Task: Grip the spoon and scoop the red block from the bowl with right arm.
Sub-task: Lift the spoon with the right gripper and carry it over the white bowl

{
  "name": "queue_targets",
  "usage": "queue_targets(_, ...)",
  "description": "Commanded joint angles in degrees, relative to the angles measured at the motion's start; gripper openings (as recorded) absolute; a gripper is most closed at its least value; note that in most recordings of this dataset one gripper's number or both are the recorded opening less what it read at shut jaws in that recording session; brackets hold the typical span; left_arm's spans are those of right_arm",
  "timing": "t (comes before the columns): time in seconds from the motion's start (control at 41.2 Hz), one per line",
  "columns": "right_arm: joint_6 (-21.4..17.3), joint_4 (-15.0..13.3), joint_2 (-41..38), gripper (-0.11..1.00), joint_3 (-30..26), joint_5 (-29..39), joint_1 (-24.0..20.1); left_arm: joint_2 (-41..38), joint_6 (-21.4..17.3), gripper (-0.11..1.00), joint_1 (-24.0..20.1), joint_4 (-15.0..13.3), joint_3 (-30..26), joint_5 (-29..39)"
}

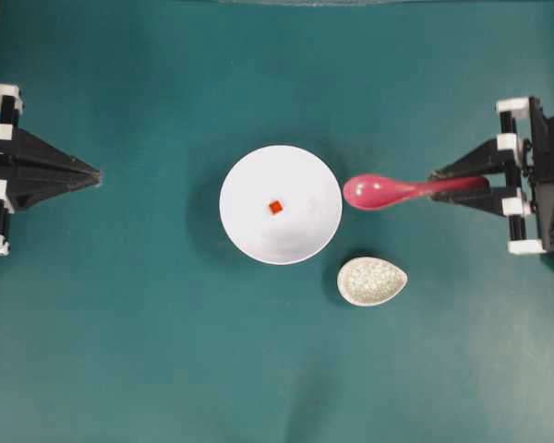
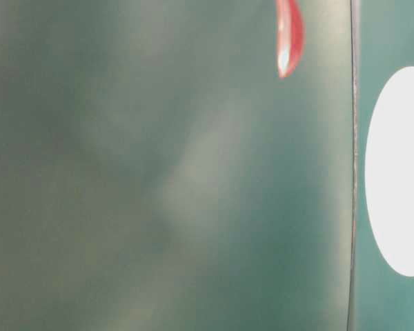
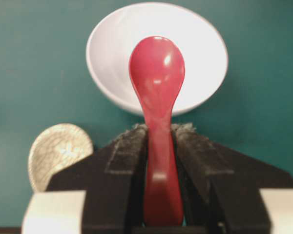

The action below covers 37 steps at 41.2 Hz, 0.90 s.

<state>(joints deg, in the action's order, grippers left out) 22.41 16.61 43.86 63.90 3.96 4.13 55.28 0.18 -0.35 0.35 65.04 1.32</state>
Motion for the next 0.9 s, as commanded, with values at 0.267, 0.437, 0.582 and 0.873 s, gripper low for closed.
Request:
queue_targets(0.267,-0.18,-2.02,-2.46,0.25,-5.80,1.05,1.76,-0.35,0.09,0.00,-0.70,0.18,-1.58,-0.53)
queue_targets(0.437,-0.35,-2.02,-5.19,0.25,-7.56,3.25,1.76,-0.35,0.09,0.00,-0.79,0.18,-1.58,-0.44)
queue_targets(0.582,-0.62,-1.93,-8.26,0.25,-9.84,5.19,1.76,-0.35,0.00,0.00,-0.70,0.18,-1.58,-0.44)
queue_targets(0.873,-4.57,-1.76,-14.41,0.25,-15.03,7.38,1.76,-0.35,-0.35,0.00,-0.70,0.09,-1.58,-0.35)
